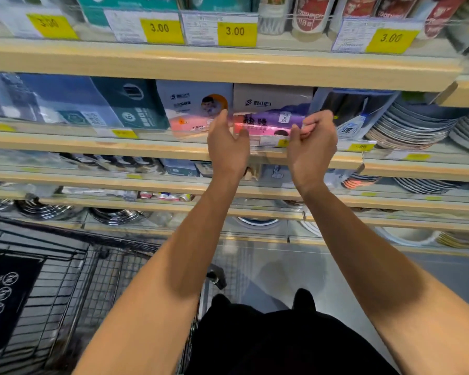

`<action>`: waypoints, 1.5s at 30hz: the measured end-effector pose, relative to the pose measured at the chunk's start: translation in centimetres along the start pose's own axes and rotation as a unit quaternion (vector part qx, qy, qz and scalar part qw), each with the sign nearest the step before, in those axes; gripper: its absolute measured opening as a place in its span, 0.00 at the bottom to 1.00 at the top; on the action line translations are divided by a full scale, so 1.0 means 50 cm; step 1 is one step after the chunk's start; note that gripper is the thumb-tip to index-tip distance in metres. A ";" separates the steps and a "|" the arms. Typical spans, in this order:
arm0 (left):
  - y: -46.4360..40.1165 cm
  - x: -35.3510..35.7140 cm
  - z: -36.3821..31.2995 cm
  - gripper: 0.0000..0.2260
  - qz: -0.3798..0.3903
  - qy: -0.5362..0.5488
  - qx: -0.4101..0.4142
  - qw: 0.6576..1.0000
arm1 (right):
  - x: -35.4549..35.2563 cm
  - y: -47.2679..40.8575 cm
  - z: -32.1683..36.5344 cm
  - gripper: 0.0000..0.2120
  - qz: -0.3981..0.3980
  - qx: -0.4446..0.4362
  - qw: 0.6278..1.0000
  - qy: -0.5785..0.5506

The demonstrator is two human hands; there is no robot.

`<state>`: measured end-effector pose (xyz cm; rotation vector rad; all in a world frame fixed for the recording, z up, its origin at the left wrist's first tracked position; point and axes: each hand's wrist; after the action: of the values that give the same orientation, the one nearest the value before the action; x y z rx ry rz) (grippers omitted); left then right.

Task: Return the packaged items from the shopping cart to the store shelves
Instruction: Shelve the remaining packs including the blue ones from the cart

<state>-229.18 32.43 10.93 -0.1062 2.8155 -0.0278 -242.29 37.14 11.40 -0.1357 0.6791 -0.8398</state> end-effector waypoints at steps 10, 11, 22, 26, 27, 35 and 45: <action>-0.074 -0.177 0.070 0.12 -0.250 -0.024 0.021 0.968 | 0.118 0.074 0.114 0.07 0.187 -0.058 0.980 -0.031; -0.085 -0.185 0.072 0.10 -0.241 -0.046 0.033 0.969 | 0.126 0.078 0.117 0.07 0.193 -0.050 0.979 -0.038; -0.134 -0.210 0.103 0.05 -0.231 -0.162 0.092 0.955 | 0.150 0.080 0.114 0.04 0.156 -0.066 0.986 -0.006; -0.147 -0.238 0.115 0.06 -0.204 -0.210 0.099 0.951 | 0.169 0.082 0.122 0.14 0.170 -0.081 0.982 0.014; -0.148 -0.246 0.116 0.06 -0.195 -0.219 0.107 0.950 | 0.176 0.082 0.124 0.16 0.174 -0.081 0.981 0.019; -0.160 -0.233 0.103 0.16 -0.153 -0.210 0.080 0.962 | 0.232 0.070 0.169 0.13 0.247 0.029 0.966 0.068; -0.149 -0.235 0.117 0.07 -0.183 -0.147 0.079 0.969 | 0.261 0.035 0.169 0.10 0.196 0.071 0.975 0.074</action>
<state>-215.67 25.86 9.36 -0.5447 2.4495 -0.2944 -229.92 27.60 10.85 0.1874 0.7531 -0.5185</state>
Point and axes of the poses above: each hand's wrist, its own y-axis away from the middle knuckle, its own x-axis out of the palm, z = x × y, and after that the axes turned 1 degree about y, right-handed
